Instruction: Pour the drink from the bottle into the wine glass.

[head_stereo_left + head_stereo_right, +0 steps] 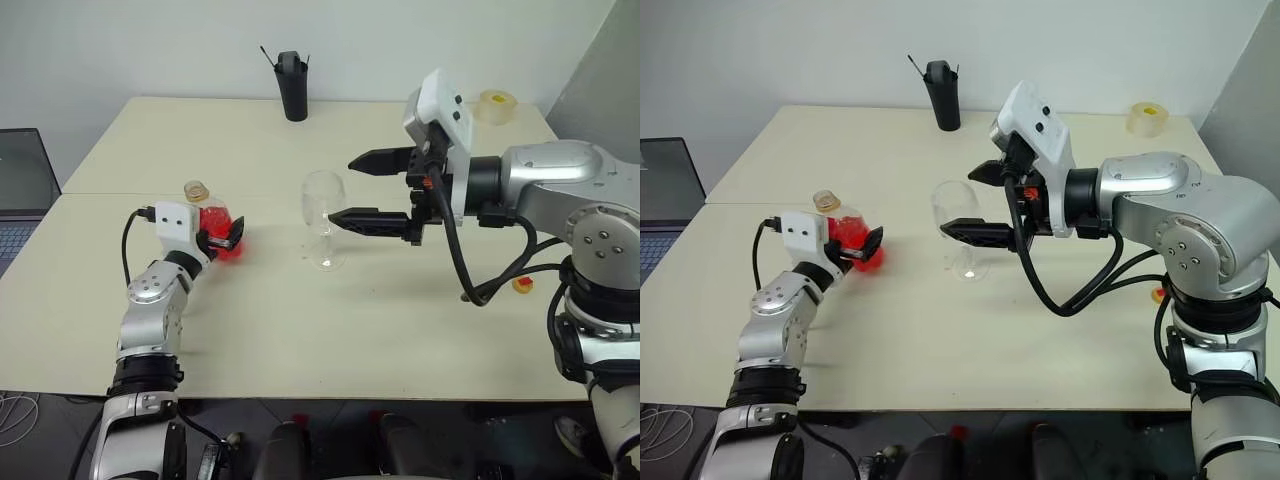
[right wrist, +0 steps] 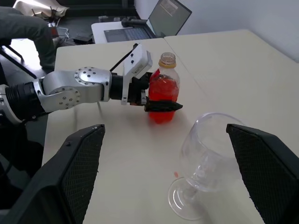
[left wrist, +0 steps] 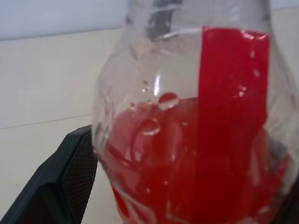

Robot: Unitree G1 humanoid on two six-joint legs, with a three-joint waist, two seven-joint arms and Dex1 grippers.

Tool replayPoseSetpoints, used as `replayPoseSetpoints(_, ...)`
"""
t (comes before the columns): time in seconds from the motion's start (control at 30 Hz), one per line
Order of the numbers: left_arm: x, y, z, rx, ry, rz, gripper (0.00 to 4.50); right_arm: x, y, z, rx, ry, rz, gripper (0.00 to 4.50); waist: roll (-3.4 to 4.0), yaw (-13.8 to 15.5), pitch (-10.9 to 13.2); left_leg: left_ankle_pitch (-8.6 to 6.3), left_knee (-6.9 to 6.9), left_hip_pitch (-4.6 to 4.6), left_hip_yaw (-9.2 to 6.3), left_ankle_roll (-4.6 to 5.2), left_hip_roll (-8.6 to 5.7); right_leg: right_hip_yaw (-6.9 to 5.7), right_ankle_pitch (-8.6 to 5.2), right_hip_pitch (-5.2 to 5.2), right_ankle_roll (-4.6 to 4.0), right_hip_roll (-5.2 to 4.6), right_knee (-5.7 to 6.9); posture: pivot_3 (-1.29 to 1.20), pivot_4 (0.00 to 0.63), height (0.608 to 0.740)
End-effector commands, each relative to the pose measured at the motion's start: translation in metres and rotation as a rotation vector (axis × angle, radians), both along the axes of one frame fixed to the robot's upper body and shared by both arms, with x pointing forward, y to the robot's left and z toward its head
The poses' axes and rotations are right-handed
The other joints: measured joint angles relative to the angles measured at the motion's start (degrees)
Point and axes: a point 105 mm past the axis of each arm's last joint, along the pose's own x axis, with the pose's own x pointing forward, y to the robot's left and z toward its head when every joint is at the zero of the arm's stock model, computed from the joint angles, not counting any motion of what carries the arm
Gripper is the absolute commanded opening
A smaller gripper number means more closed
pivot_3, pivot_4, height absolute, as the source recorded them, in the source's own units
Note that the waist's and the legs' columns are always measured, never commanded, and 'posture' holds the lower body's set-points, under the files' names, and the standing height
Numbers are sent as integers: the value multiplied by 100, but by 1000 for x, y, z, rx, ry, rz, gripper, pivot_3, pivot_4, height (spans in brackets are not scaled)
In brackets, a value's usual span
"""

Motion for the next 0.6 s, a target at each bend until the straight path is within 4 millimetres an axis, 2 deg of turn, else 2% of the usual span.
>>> replayPoseSetpoints(0.03,5,-7,14,23,-59,-25,3614,0,-5,5,8,-38,-33,4500,0,2,0,0,0,-1,1,0,0,0,0,0,0,0,-1,0,150,740)
replayPoseSetpoints(0.1,5,-9,12,24,-58,-30,2963,6,-9,5,22,-40,-73,4500,0,2,0,0,0,-1,1,0,-1,1,0,0,0,-1,-1,0,150,740)
replayPoseSetpoints(0.17,6,-9,13,24,-60,-32,2494,8,-12,5,34,-37,-88,4500,0,3,0,0,0,-1,2,0,0,1,0,0,0,-1,-2,0,150,740)
replayPoseSetpoints(0.27,7,-8,28,31,-94,-41,1952,11,-24,-2,81,-17,-117,4500,-6,10,-3,0,0,-2,-2,0,0,0,0,0,0,-1,-2,0,150,740)
replayPoseSetpoints(0.4,11,-16,70,146,-183,-119,1321,0,-46,-12,122,-82,-150,4500,-22,31,9,0,2,-13,-6,0,-3,-1,1,-1,1,-2,-11,0,150,740)
replayPoseSetpoints(0.5,18,-30,109,280,-264,-203,1063,-16,-57,-19,134,-115,-160,4500,-31,65,15,1,11,-40,-28,-1,-8,-13,1,-10,1,5,-14,0,150,740)
replayPoseSetpoints(0.6,24,-56,143,482,-355,-329,986,-31,-65,-34,122,-122,-197,4500,-32,115,15,1,13,-46,-38,-1,-12,-21,1,-9,2,23,-22,0,150,740)
